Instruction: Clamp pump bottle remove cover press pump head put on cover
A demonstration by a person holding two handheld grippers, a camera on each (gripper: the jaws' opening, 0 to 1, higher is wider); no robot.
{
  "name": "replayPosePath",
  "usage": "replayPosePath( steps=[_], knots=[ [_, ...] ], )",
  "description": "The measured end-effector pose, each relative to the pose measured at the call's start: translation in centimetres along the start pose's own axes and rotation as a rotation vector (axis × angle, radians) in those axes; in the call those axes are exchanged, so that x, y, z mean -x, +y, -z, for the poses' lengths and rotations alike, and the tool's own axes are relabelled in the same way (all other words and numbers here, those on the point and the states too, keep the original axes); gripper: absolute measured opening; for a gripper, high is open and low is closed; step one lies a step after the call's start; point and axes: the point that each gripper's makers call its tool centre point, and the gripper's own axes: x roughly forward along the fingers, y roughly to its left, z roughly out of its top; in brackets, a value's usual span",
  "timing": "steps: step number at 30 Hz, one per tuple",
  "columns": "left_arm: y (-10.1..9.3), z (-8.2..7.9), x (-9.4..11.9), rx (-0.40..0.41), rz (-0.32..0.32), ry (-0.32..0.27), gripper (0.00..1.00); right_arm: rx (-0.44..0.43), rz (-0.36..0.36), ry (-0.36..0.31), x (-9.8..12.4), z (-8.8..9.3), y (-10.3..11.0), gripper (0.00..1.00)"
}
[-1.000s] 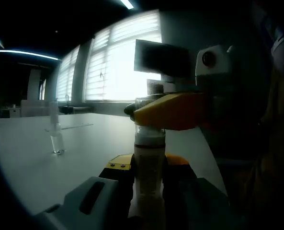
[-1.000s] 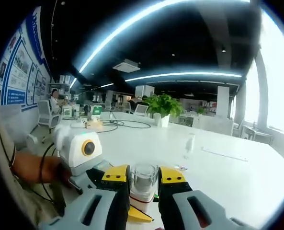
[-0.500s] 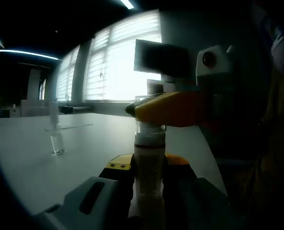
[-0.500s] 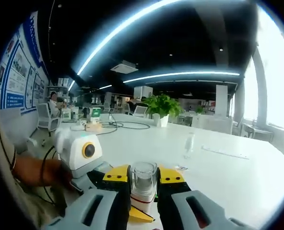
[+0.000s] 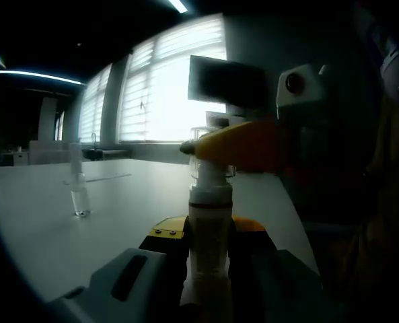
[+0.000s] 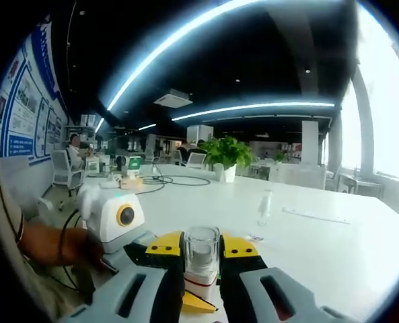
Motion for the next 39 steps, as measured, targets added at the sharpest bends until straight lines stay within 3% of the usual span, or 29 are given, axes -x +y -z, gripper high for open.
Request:
replayPosePath(
  steps=[18, 27, 39],
  knots=[
    [0.1, 0.0, 0.0, 0.002, -0.001, 0.0, 0.14, -0.013, 0.003, -0.066, 0.4, -1.9, -0.2, 0.15],
    [0.1, 0.0, 0.1, 0.001, -0.002, 0.0, 0.14, -0.031, 0.044, -0.128, 1.2, -3.8, -2.0, 0.15],
    [0.1, 0.0, 0.1, 0.001, -0.002, 0.0, 0.14, -0.027, 0.125, -0.111, 1.8, -2.6, -5.1, 0.15]
  ],
)
